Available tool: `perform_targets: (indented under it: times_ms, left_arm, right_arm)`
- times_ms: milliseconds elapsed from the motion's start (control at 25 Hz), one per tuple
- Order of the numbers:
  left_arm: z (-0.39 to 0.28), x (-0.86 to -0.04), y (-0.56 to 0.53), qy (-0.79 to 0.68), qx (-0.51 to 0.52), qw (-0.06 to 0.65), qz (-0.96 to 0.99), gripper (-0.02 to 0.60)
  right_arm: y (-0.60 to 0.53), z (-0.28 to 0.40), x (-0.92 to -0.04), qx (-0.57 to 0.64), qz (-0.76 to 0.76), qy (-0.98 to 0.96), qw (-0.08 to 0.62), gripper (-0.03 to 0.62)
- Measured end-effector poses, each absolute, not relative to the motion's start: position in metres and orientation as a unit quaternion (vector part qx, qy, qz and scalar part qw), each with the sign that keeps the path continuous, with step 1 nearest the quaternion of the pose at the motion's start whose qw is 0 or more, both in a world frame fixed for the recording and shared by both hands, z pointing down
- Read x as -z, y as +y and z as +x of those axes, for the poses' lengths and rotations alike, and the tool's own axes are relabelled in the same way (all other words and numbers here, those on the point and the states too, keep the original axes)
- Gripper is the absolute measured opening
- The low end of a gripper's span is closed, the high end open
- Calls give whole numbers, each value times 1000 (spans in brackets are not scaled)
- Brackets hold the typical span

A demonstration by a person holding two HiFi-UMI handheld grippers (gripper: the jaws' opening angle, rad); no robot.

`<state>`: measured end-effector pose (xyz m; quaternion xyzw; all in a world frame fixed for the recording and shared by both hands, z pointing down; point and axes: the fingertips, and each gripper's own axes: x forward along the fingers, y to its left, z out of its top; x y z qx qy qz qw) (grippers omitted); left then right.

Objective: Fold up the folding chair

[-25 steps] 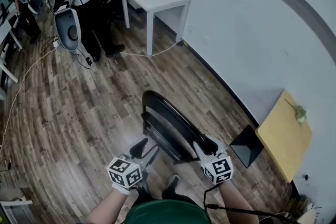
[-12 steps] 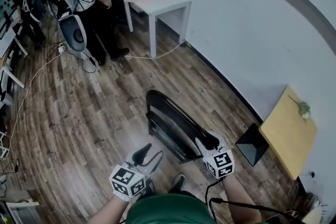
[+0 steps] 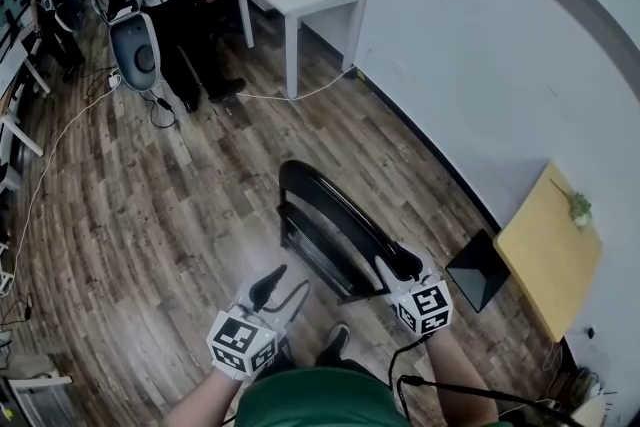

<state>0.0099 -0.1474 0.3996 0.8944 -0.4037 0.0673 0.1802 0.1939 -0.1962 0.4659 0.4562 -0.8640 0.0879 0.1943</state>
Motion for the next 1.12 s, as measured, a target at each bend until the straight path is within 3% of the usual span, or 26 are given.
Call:
perform_targets:
  times_ms: [1120]
  left_arm:
    - [7,-387,-158,-408,-30,201,890,201]
  right_arm:
    - [-194,194,-466,-87,464,-859,196,164]
